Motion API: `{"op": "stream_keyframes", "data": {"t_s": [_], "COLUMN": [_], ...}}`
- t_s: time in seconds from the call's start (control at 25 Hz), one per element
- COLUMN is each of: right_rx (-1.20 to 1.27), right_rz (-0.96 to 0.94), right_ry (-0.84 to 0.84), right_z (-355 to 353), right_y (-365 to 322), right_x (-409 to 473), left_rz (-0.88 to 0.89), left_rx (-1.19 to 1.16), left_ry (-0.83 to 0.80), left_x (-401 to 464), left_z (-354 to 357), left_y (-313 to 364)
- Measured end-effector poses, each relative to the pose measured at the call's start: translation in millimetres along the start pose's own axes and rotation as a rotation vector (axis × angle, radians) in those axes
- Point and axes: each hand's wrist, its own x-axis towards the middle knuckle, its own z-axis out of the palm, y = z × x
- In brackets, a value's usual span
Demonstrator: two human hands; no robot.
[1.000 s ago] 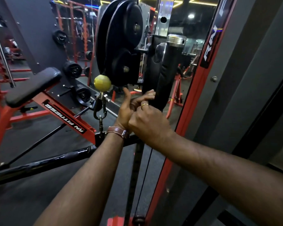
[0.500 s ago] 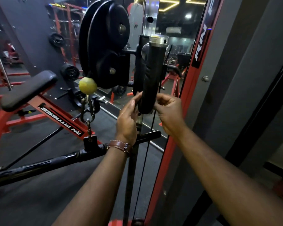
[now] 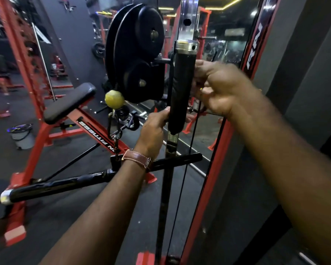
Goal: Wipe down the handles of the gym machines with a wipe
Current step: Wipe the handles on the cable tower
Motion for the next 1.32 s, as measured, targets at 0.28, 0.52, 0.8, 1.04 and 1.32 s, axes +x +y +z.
{"op": "stream_keyframes", "data": {"t_s": [0.28,0.52,0.8,1.04,1.32], "right_rx": [-0.133,-0.636,-1.078,-1.652,-1.734], "right_rz": [-0.737,-1.246,-1.426,-1.578,-1.431], "right_ry": [0.423,0.596,0.514,0.178,0.356], "right_z": [9.3,20.7,16.2,5.1,46.7], "right_y": [98.7,68.5,60.9,85.2,15.9], "right_x": [-40.9,-27.1,-26.6,-39.8,-25.3], "left_rz": [0.145,0.106,0.012,-0.021,0.042], "left_rx": [0.097,0.055,-0.146,-0.493,-0.345], "left_ry": [0.308,0.322,0.213,0.081,0.041], "left_x": [-0.1,-10.3,-10.8,-14.7,-10.3], "left_z": [23.7,31.1,23.1,22.2,23.5], "left_y": [-21.1,-10.1,-5.0,-1.8,-2.2]}}
